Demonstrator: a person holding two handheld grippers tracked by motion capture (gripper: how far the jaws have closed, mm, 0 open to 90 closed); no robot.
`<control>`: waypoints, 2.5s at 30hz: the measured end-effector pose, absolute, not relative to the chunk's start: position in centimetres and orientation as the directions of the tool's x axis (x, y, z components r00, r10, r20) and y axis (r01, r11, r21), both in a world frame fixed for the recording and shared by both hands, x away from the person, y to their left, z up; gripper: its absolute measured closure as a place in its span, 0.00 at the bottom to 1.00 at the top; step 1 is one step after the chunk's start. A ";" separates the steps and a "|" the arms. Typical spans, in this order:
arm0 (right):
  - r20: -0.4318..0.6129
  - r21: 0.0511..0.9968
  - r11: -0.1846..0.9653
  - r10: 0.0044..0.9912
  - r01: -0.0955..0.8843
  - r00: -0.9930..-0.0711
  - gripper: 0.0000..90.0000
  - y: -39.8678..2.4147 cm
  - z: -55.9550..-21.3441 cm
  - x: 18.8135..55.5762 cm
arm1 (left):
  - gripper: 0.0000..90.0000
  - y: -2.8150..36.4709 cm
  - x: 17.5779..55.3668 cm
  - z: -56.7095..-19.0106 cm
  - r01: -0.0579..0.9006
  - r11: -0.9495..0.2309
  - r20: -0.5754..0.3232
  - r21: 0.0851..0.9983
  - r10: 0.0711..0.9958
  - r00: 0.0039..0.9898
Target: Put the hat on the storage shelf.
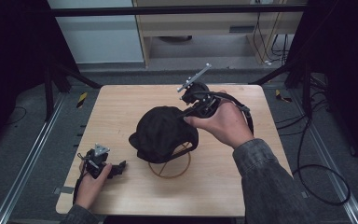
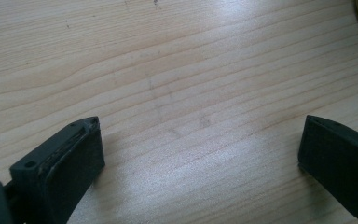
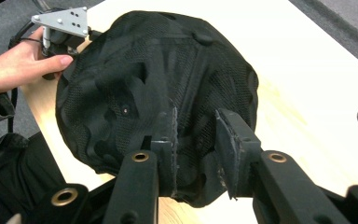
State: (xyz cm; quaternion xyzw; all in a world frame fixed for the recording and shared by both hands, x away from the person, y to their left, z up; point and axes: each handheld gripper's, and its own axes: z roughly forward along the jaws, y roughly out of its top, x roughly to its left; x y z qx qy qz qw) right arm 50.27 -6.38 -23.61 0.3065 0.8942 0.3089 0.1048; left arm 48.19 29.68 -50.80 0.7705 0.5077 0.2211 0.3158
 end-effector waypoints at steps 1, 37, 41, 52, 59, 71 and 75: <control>0.002 0.616 0.620 0.614 0.485 -0.789 0.75 -6.5 -23.6 50.2 | 0.00 29.7 48.2 -50.8 0.643 -0.289 0.022 0.709 0.921 0.389; 0.004 0.642 0.547 0.697 0.537 -0.717 0.51 -12.1 -24.3 49.1 | 0.00 29.7 48.2 -50.8 0.643 -0.288 0.022 0.710 0.921 0.389; -0.005 0.650 0.541 0.705 0.534 -0.709 0.48 -12.6 -24.2 48.9 | 0.00 29.7 48.2 -50.8 0.643 -0.288 0.021 0.709 0.921 0.389; -0.012 0.660 0.515 0.735 0.547 -0.678 0.39 -13.9 -24.1 48.6 | 0.00 29.7 48.2 -50.8 0.643 -0.289 0.022 0.709 0.921 0.389; -0.017 0.667 0.497 0.754 0.554 -0.656 0.35 -14.9 -24.3 48.5 | 0.00 29.7 48.2 -50.8 0.643 -0.289 0.022 0.709 0.921 0.389; -0.020 0.682 0.449 0.801 0.578 -0.598 0.24 -16.7 -25.0 48.5 | 0.00 29.7 48.2 -50.8 0.643 -0.289 0.022 0.709 0.921 0.389; -0.021 0.684 0.432 0.817 0.587 -0.576 0.21 -17.2 -25.4 48.6 | 0.00 29.7 48.2 -50.8 0.643 -0.289 0.022 0.709 0.921 0.389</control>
